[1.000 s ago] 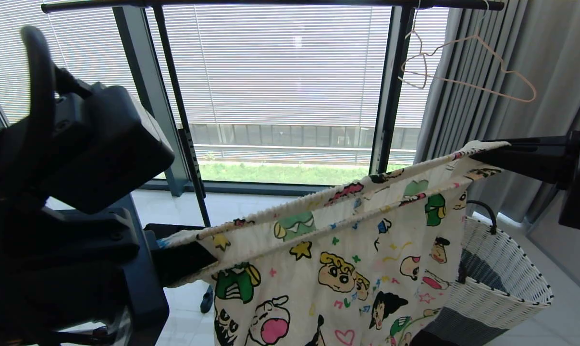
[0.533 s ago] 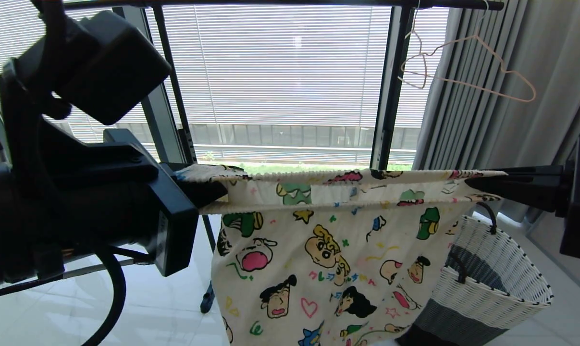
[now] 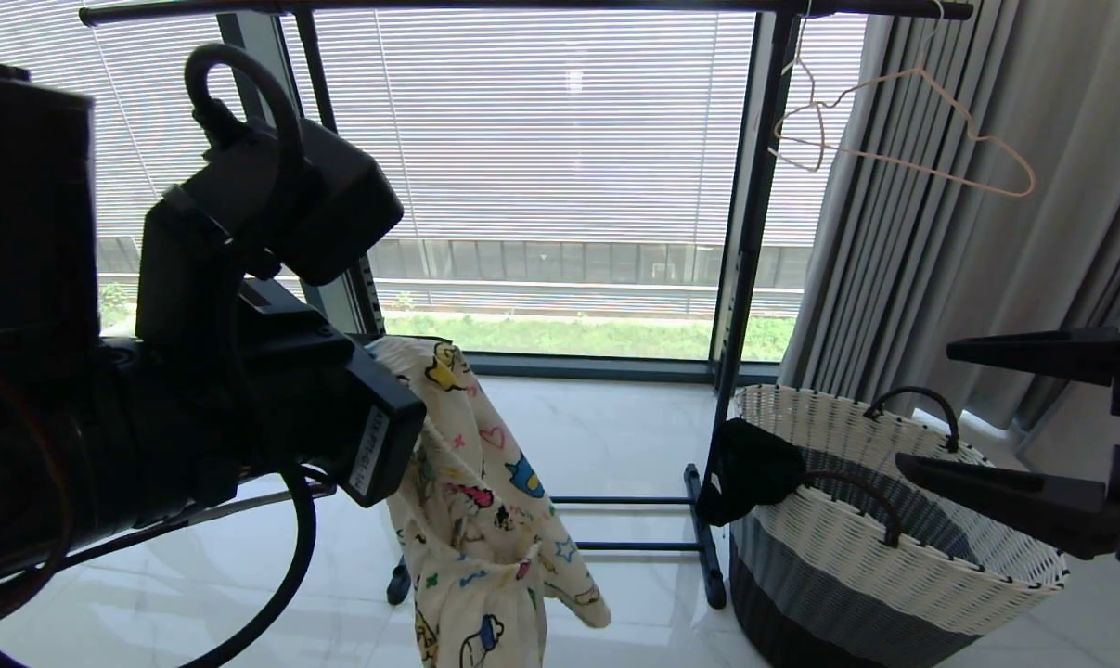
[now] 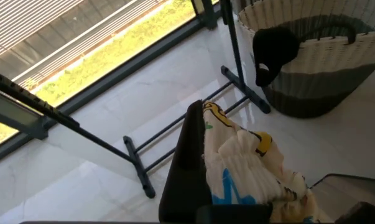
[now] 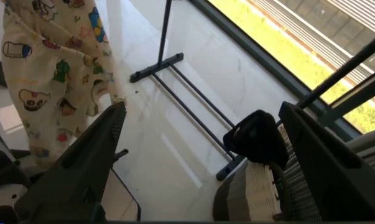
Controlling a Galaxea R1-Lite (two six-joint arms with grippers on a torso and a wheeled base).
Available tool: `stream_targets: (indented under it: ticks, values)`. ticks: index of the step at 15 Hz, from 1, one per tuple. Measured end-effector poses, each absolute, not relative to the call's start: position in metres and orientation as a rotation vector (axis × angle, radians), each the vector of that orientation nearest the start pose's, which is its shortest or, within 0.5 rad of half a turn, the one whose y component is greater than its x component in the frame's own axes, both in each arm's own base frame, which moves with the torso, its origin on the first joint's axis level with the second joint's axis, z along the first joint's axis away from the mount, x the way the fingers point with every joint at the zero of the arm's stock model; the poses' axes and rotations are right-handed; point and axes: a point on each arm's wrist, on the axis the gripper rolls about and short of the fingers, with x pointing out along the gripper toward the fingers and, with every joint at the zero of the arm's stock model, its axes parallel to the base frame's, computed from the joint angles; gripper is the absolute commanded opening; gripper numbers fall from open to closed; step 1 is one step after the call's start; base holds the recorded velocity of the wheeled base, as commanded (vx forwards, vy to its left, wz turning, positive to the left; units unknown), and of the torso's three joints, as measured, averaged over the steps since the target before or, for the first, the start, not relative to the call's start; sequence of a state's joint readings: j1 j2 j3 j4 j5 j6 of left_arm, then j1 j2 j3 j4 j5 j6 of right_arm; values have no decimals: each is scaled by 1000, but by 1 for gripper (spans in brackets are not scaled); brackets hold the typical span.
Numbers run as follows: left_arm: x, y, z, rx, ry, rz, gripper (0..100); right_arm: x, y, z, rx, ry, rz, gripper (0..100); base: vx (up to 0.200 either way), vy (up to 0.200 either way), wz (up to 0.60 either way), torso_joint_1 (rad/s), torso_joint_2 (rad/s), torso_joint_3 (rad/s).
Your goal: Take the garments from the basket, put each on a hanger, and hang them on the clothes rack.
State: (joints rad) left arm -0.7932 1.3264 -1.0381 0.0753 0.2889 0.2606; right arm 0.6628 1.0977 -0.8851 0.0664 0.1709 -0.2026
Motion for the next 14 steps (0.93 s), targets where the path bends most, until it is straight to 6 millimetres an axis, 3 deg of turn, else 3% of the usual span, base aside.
stream_targets:
  ticks: [4, 8, 11, 14]
  values:
    - [166, -118, 258, 479, 338, -331, 0, 117, 60, 260, -284, 310, 568, 100, 0, 0, 0, 0, 0, 0]
    - [166, -58, 239, 444, 435, -64, 0, 118, 21, 244, -319, 406, 225, 100, 0, 0, 0, 0, 0, 0]
    - [160, -28, 231, 408, 474, 93, 0, 115, 10, 236, -327, 434, 136, 100, 0, 0, 0, 0, 0, 0]
    - [158, -13, 230, 386, 491, 179, 0, 115, 9, 238, -310, 413, 126, 100, 0, 0, 0, 17, -71, -53]
